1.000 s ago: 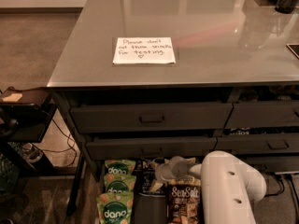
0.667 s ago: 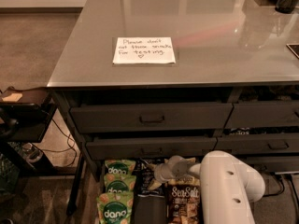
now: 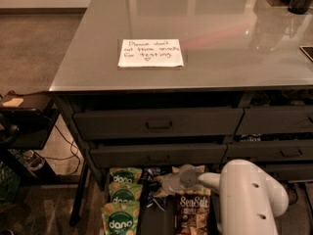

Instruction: Pick blue chip bag from bottom drawer and place on counter

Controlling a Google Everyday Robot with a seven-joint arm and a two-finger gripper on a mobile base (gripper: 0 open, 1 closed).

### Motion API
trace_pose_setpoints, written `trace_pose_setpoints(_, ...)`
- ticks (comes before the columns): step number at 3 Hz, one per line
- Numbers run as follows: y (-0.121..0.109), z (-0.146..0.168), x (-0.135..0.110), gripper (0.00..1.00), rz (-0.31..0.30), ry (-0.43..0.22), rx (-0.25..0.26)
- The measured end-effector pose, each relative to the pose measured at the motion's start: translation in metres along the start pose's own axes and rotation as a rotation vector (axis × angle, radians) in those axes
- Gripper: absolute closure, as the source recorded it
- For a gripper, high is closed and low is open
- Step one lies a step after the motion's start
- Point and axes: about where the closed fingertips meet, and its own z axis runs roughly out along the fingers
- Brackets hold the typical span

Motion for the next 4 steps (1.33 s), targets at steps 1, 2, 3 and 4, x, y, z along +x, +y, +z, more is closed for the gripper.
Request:
trace_pose_setpoints(1,0.014,-0.024,-0.016,1.00,-0.002,-0.050,0.005)
trace_pose_setpoints(2,0.028,-0.059,-0.034,1.00,-0.013,-0.100,0.013)
trace_pose_setpoints(3,0.042,-0.104,-0.055,1.00,-0.031,-0.150,0.031)
trace_pose_setpoints(4,0.057,-0.175,-0.082,1.00,-0.050,-0.208,0.057)
